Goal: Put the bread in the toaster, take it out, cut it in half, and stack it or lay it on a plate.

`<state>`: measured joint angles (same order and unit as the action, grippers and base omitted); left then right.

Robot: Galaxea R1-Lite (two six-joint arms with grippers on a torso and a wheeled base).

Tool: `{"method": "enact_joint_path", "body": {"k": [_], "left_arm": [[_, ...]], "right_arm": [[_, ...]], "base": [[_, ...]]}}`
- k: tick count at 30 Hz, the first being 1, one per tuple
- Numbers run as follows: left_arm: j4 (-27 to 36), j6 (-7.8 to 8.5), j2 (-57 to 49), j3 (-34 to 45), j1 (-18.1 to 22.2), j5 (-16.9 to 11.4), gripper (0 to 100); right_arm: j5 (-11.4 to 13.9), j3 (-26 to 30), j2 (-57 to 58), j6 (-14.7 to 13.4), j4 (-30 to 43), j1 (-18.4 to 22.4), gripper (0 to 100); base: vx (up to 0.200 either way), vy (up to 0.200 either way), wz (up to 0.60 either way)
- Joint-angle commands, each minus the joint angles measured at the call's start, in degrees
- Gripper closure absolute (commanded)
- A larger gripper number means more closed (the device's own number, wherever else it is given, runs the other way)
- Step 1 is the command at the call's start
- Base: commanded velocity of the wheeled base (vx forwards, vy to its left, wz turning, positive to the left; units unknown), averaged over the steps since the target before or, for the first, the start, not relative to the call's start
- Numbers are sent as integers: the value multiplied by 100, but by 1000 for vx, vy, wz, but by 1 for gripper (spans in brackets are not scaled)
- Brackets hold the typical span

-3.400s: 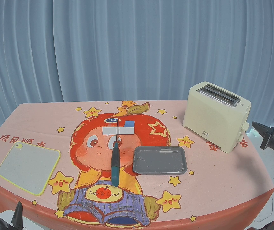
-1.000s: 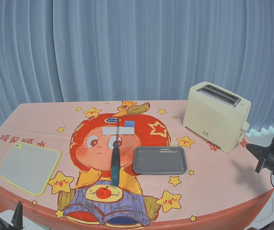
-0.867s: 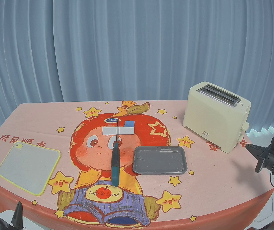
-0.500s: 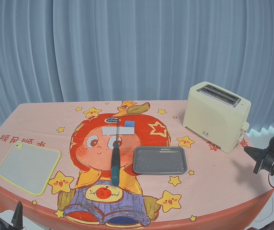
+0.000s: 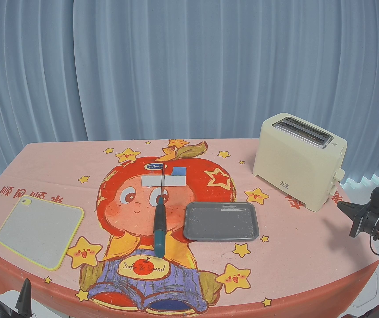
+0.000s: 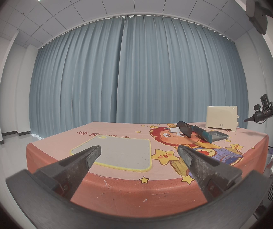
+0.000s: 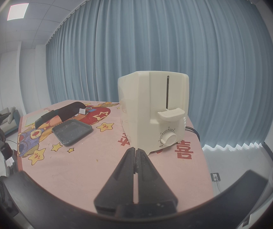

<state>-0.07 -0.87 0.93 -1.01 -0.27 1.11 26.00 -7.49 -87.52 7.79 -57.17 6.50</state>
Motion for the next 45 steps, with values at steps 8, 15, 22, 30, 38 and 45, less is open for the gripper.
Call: {"method": "enact_joint_path", "body": {"k": [8, 15, 22, 30, 38, 45], "left_arm": [[-1, -1, -31, 101, 0, 3, 0], [-1, -1, -31, 101, 0, 3, 0], [-1, -1, -31, 101, 0, 3, 0], [-1, -1, -31, 101, 0, 3, 0], [-1, -1, -31, 101, 0, 3, 0], [-1, -1, -31, 101, 0, 3, 0]], "right_arm": [[-7, -289, -398, -85, -13, 97, 100], [-7, -368, -538, -111, -13, 89, 100], [-7, -543, -749, -111, -13, 97, 100], [-16, -710, -872, -111, -13, 141, 100], [-201, -904, -1013, -120, -13, 168, 100], [-262, -1036, -1075, -129, -13, 159, 100]], "base": [[0, 0, 0], [0, 0, 0], [0, 0, 0], [0, 0, 0], [0, 0, 0], [0, 0, 0]]}}
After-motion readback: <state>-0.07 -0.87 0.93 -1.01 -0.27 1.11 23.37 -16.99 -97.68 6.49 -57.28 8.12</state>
